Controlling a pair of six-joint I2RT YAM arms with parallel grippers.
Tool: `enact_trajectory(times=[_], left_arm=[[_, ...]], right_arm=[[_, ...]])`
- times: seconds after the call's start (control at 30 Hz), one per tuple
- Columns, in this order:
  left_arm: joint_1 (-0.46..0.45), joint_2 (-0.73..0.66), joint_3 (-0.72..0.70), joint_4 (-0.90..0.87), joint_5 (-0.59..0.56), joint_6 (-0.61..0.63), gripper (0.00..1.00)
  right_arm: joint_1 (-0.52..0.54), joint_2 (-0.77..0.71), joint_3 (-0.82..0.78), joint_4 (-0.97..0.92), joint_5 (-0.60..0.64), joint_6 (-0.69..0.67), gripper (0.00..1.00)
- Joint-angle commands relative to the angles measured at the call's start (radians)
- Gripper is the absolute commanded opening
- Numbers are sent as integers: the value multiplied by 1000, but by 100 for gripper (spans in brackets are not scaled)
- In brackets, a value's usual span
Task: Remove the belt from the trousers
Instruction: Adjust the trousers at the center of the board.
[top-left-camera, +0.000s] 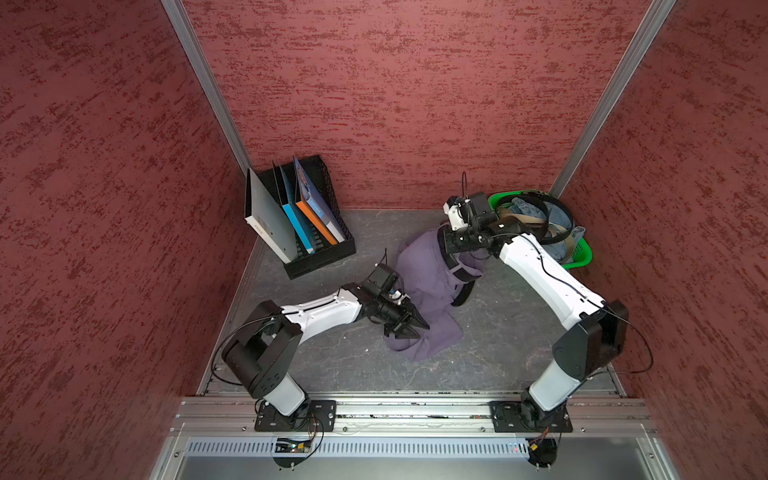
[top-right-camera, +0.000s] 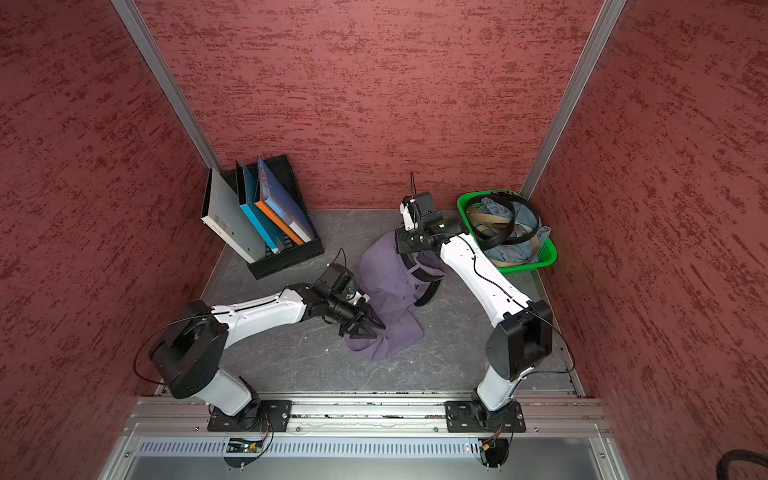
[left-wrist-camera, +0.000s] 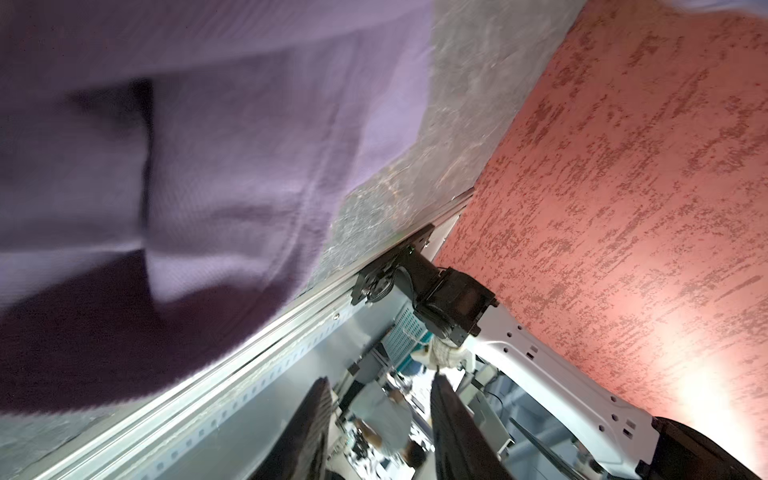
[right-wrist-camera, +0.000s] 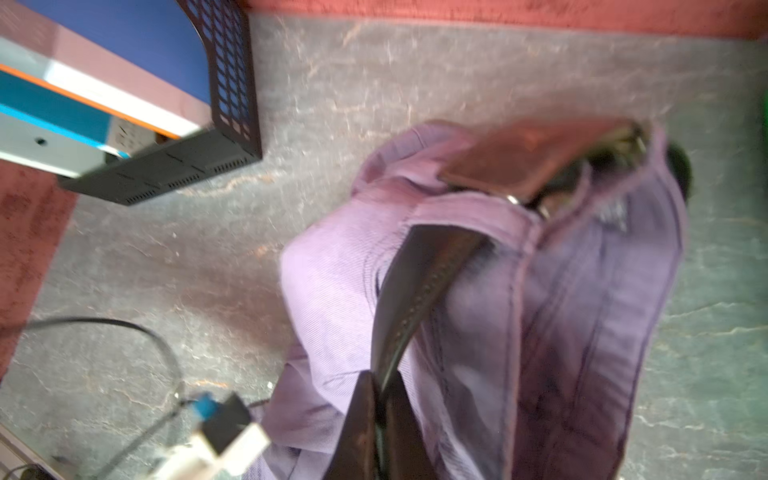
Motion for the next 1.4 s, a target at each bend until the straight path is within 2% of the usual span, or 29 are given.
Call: enact_trajectory(times=[0.0,0.1,0.3,0.4,0.43,0.57,0.73,0.83,0.9,1.0,1.23,1.3,1.33,1.37], left_arm=[[-24,78,-19,365,138,-222,41],[-22,201,-29,527,153,-309,41],[39,472,151,466,140,-216,41],[87,576,292,349,111,-119,41],[106,609,352,260,89,-58,41],[185,720,656,-110,-128,200,38],[264,796,942,-251,-376,284,36],[272,859,1125,-314,-417,303,36],[272,874,1190,-345,-415,307,37],[270,830,1163,-351,-415,317,38],[278,582,911,-336,-461,354,39],[283,487,832,-334,-495,361,39],[282,435,798,-339,-502,368,39],[278,389,777,-352,-513,382,40]], right_arm=[[0,-43,36,19,-23,-15,0],[-1,-72,15,24,-70,-9,0],[0,-175,-100,25,-211,26,0],[4,-257,-179,19,-282,45,0],[9,-279,-192,6,-296,44,0],[57,-344,-203,-73,-331,14,0],[116,-355,-236,-171,-371,-48,0],[178,-328,-293,-189,-358,-67,0],[240,-281,-312,-197,-348,-69,0],[326,-172,-351,-191,-345,-66,0],[490,94,-354,-236,-240,-75,1],[515,138,-343,-270,-233,-78,14],[525,139,-328,-292,-210,-69,24],[524,118,-327,-296,-217,-58,28]])
